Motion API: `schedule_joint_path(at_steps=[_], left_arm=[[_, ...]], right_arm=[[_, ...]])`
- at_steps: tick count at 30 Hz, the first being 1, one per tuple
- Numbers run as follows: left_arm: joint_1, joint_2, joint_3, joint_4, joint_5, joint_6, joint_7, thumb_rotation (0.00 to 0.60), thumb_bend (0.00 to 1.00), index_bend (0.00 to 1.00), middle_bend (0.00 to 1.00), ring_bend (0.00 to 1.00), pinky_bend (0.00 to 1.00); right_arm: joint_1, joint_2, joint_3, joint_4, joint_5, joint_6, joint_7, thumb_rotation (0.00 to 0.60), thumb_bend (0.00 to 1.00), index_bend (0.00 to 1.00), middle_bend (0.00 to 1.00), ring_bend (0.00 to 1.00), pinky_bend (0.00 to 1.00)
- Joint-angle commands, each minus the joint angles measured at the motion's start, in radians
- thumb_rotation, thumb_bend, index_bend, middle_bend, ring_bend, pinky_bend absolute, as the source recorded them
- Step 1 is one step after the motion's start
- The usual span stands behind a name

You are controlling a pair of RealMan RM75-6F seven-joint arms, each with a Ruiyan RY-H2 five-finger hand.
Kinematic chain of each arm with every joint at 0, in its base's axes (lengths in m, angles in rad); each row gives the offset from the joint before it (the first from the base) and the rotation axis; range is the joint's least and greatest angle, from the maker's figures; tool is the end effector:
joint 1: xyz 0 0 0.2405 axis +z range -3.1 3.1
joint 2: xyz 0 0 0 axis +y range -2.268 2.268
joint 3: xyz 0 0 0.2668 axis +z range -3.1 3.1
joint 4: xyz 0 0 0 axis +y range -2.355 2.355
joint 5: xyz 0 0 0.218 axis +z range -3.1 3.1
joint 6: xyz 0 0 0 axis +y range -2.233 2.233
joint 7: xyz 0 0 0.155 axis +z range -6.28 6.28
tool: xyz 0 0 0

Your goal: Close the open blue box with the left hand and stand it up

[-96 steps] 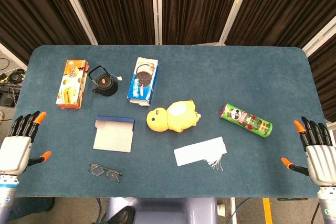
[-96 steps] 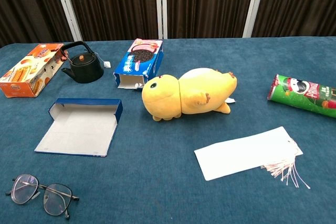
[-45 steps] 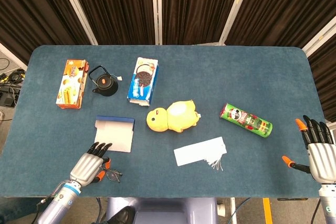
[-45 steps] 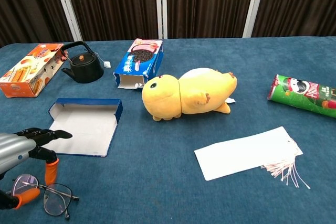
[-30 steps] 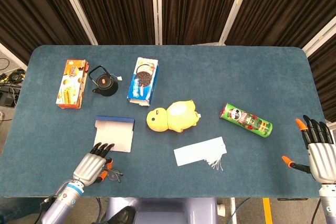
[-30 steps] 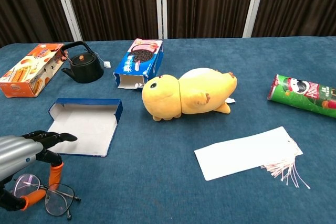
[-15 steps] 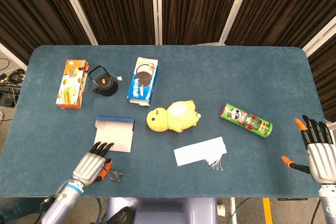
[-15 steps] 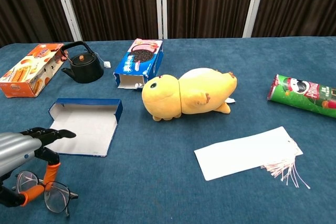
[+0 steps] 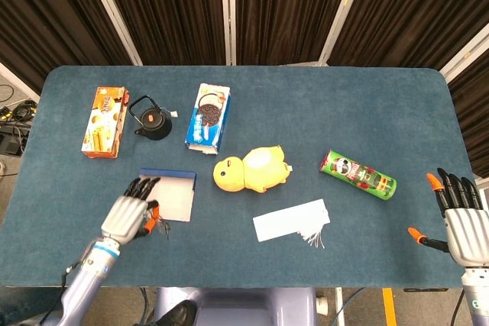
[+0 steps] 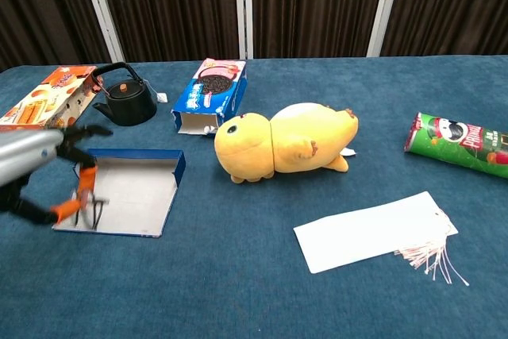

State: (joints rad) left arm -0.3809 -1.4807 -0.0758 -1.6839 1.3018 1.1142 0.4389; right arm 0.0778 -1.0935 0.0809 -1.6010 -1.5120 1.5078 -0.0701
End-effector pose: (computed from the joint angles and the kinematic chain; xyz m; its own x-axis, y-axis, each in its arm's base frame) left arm -0.2161 0.2542 -0.0117 0.4282 0.2945 0.8544 0.8947 -0.2715 -0.3548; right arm -0.3232 -0.1981 0.1734 0.4886 0.0521 0.8710 -0.8718 -0.0105 0.4897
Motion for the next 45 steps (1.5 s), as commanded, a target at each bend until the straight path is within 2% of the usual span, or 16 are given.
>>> schedule_joint_path(at_steps=[1, 4, 7, 20, 22, 24, 26, 27, 29, 35, 45], left_arm=[[-0.054, -0.028, -0.065, 0.069, -0.058, -0.03, -0.015, 0.6, 0.55, 0.61, 0.0, 0.0, 0.0], [-0.099, -0.06, -0.096, 0.136, -0.101, -0.077, -0.022, 0.6, 0.55, 0.61, 0.0, 0.0, 0.0], [-0.127, -0.088, -0.104, 0.182, -0.126, -0.106, -0.025, 0.6, 0.55, 0.61, 0.0, 0.0, 0.0], [-0.187, -0.174, -0.102, 0.336, -0.153, -0.114, 0.004, 0.6, 0.55, 0.6, 0.0, 0.0, 0.0], [-0.189, -0.181, -0.098, 0.351, -0.15, -0.109, 0.004, 0.6, 0.52, 0.51, 0.0, 0.0, 0.0], [-0.19, -0.186, -0.094, 0.36, -0.149, -0.103, 0.007, 0.6, 0.4, 0.23, 0.0, 0.0, 0.0], [-0.188, -0.191, -0.092, 0.367, -0.148, -0.093, 0.004, 0.6, 0.26, 0.04, 0.0, 0.0, 0.0], [-0.185, -0.193, -0.092, 0.367, -0.145, -0.085, -0.004, 0.6, 0.2, 0.0, 0.0, 0.0, 0.0], [-0.171, -0.187, -0.089, 0.359, -0.109, -0.044, -0.053, 0.6, 0.15, 0.0, 0.0, 0.0, 0.0], [-0.167, -0.165, -0.072, 0.352, -0.055, -0.023, -0.106, 0.6, 0.14, 0.0, 0.0, 0.0, 0.0], [-0.192, -0.185, -0.065, 0.423, -0.087, -0.083, -0.092, 0.6, 0.14, 0.0, 0.0, 0.0, 0.0]], right_arm=[[0.002, -0.002, 0.001, 0.004, 0.006, -0.006, -0.001, 0.6, 0.0, 0.0, 0.0, 0.0, 0.0], [0.007, -0.007, 0.004, 0.012, 0.018, -0.018, -0.003, 0.6, 0.0, 0.0, 0.0, 0.0, 0.0], [0.011, -0.011, 0.006, 0.018, 0.026, -0.028, -0.005, 0.6, 0.0, 0.0, 0.0, 0.0, 0.0], [0.015, -0.016, 0.01, 0.03, 0.043, -0.04, 0.0, 0.6, 0.0, 0.0, 0.0, 0.0, 0.0], [0.016, -0.017, 0.01, 0.03, 0.044, -0.041, 0.0, 0.6, 0.0, 0.0, 0.0, 0.0, 0.0], [0.016, -0.017, 0.009, 0.03, 0.044, -0.041, -0.001, 0.6, 0.0, 0.0, 0.0, 0.0, 0.0], [0.016, -0.017, 0.009, 0.03, 0.044, -0.041, -0.001, 0.6, 0.0, 0.0, 0.0, 0.0, 0.0], [0.016, -0.017, 0.009, 0.03, 0.043, -0.04, -0.001, 0.6, 0.0, 0.0, 0.0, 0.0, 0.0], [0.015, -0.016, 0.007, 0.028, 0.04, -0.039, -0.002, 0.6, 0.0, 0.0, 0.0, 0.0, 0.0], [0.016, -0.016, 0.007, 0.026, 0.04, -0.04, -0.002, 0.6, 0.0, 0.0, 0.0, 0.0, 0.0], [0.017, -0.016, 0.007, 0.028, 0.042, -0.042, 0.0, 0.6, 0.0, 0.0, 0.0, 0.0, 0.0]])
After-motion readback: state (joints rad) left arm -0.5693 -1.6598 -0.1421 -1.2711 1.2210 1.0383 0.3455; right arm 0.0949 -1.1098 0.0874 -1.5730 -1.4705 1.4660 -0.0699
